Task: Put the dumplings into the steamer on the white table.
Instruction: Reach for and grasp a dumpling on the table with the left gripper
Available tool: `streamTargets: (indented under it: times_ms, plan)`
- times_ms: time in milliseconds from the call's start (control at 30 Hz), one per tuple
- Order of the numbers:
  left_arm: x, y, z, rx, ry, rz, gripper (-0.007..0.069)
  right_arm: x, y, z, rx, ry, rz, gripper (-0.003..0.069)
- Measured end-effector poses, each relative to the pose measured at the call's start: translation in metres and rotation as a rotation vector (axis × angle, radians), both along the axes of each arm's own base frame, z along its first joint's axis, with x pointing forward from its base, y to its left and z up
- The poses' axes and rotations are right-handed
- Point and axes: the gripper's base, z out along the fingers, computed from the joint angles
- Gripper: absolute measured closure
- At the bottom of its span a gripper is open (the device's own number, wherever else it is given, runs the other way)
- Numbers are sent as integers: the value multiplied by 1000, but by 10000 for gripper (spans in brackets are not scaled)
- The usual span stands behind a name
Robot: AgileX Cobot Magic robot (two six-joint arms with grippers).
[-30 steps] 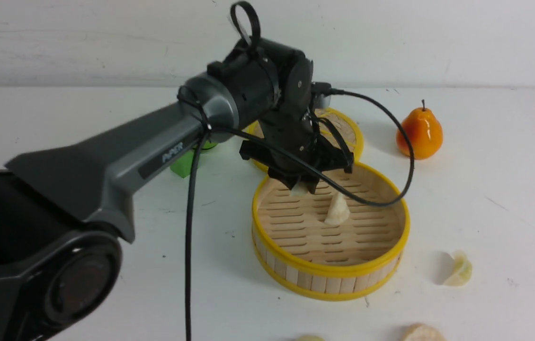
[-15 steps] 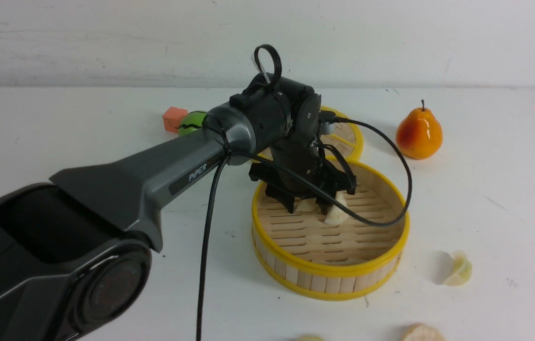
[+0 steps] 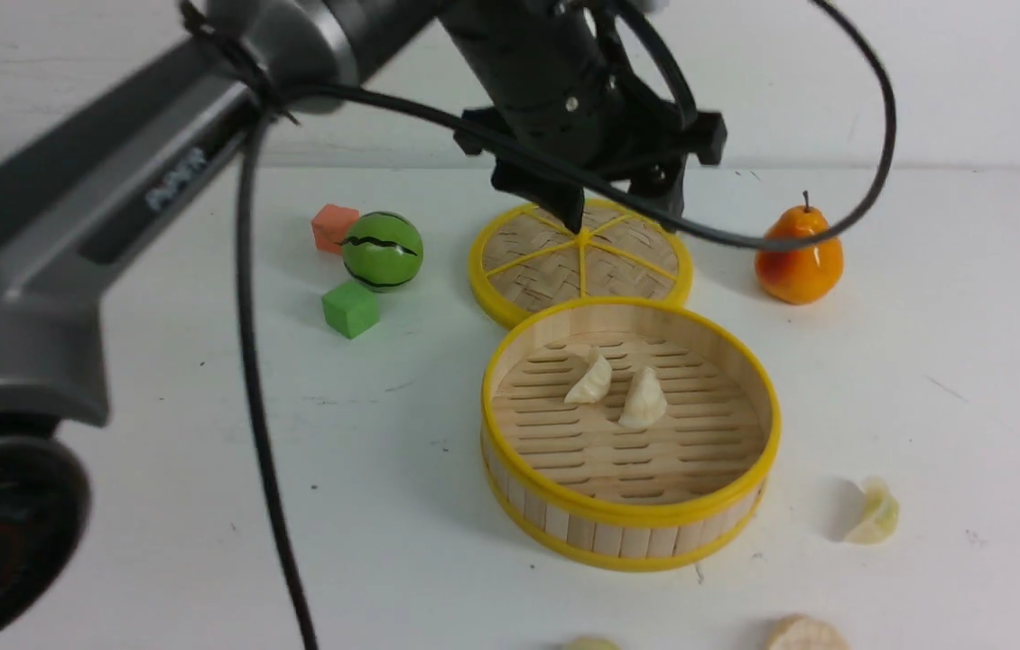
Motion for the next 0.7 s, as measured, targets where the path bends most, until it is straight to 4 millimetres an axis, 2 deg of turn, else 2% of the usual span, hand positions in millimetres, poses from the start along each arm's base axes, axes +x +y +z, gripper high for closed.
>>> streamTargets:
  times_ms: [67,167,433,533,600,700]
  plan:
    - [-14,10,13,-6,-2,-2,83,0,0,0,0,0,0,541]
    - [-34,23,7,23,64,-7,83,0,0,0,0,0,0,536]
    - [-89,55,-77,153,378,25,83,0,0,0,0,0,0,529]
    - [-107,52,-108,145,422,50,83,1,0,1,2,-9,-3,526]
    - [-125,34,-125,134,422,38,83,1,0,2,1,-22,-8,526]
    - [-139,11,-136,119,400,34,83,2,-1,2,0,-33,-13,524]
